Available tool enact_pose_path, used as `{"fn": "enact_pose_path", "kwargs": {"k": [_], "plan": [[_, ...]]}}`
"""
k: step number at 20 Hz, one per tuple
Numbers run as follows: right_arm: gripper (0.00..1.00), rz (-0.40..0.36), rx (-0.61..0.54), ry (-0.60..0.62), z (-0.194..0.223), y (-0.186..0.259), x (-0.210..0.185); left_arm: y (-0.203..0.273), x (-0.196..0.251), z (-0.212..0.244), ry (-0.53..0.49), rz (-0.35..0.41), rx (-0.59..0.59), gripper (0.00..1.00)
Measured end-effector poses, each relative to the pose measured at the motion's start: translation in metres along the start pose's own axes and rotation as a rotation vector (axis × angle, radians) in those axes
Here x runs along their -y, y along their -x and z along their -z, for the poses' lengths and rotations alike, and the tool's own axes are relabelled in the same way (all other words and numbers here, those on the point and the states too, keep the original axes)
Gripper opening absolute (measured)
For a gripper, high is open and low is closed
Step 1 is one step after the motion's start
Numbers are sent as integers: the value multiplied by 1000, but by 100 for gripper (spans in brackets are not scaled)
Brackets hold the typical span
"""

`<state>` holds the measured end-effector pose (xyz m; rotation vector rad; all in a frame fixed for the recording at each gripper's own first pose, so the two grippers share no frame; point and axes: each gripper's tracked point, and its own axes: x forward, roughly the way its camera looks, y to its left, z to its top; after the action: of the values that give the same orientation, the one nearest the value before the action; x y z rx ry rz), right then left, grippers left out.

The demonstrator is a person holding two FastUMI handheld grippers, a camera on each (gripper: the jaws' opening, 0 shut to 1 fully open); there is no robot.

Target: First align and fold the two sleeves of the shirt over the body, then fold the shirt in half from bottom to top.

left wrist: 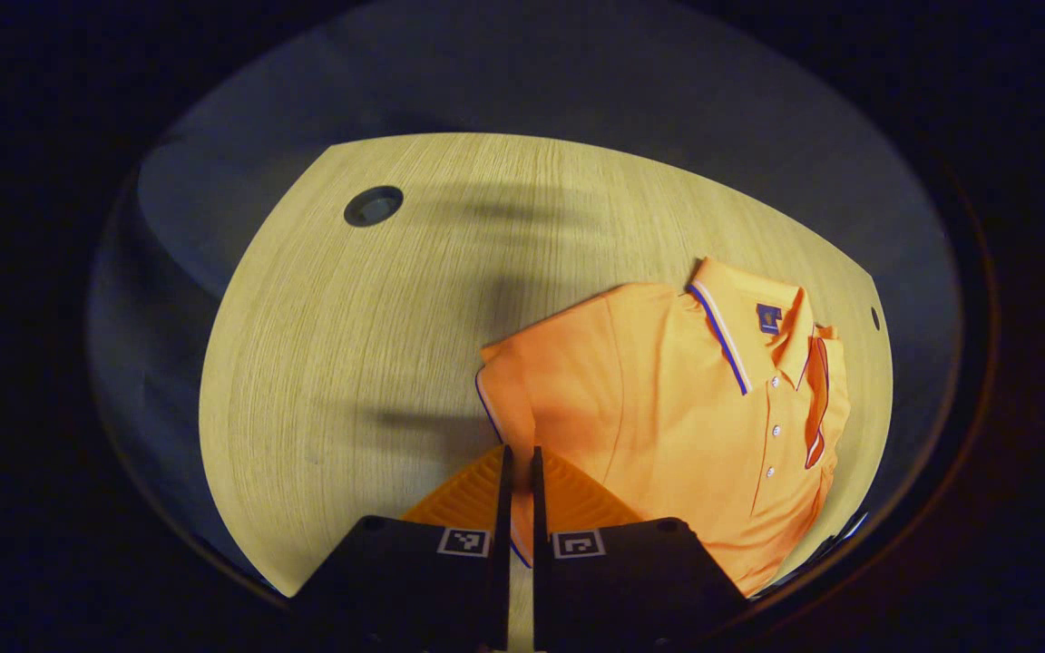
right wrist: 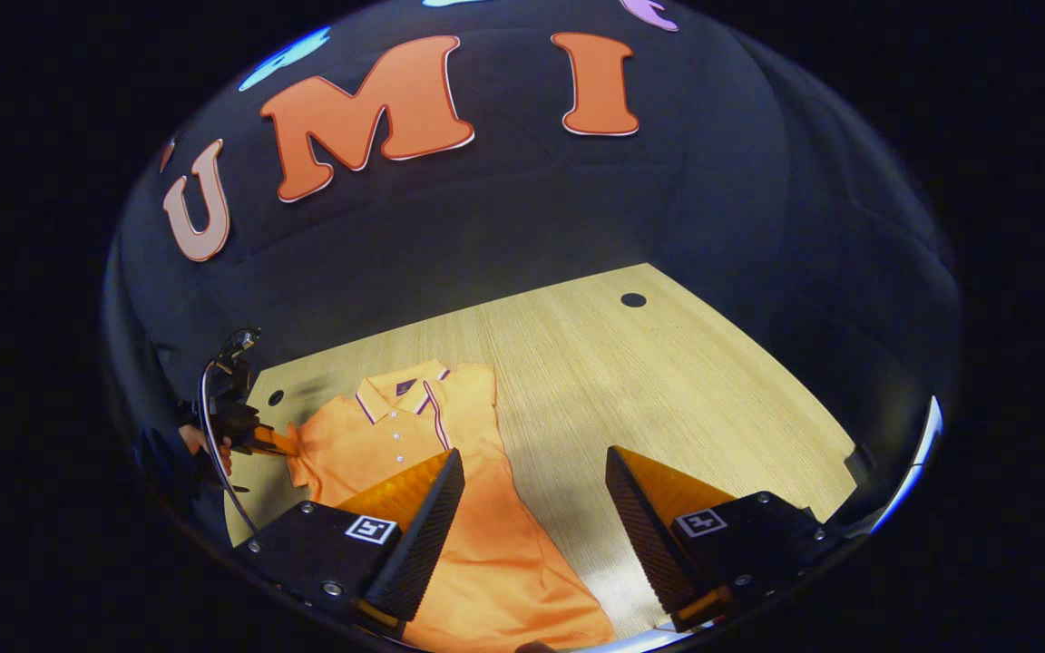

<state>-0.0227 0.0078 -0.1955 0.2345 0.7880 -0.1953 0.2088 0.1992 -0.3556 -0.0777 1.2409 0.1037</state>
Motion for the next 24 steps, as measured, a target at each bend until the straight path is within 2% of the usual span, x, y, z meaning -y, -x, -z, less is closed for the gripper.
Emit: {"fn": "enact_pose_path", "kwargs": {"k": [6,11,19,21,22,23,24], "plan": [[96,7,-13,-6,9,5,14,18,27,-18,-75,15,63,11],[96,9,-16,-9,16,9,21,23,64,-26,-145,58,86,11],[96,20,-36,-44,31,15,30,9,119,-22,-221,92,68,11],[96,24,-39,-42,34,17,29,5,134,-17,-222,124,53,11],[96,26,-42,-45,36,17,29,7,142,-17,-219,148,53,16],[96,31,-44,-48,38,18,30,6,151,-18,-214,177,60,16],[96,30,-50,-51,40,18,28,9,161,-16,-208,224,65,24]]}}
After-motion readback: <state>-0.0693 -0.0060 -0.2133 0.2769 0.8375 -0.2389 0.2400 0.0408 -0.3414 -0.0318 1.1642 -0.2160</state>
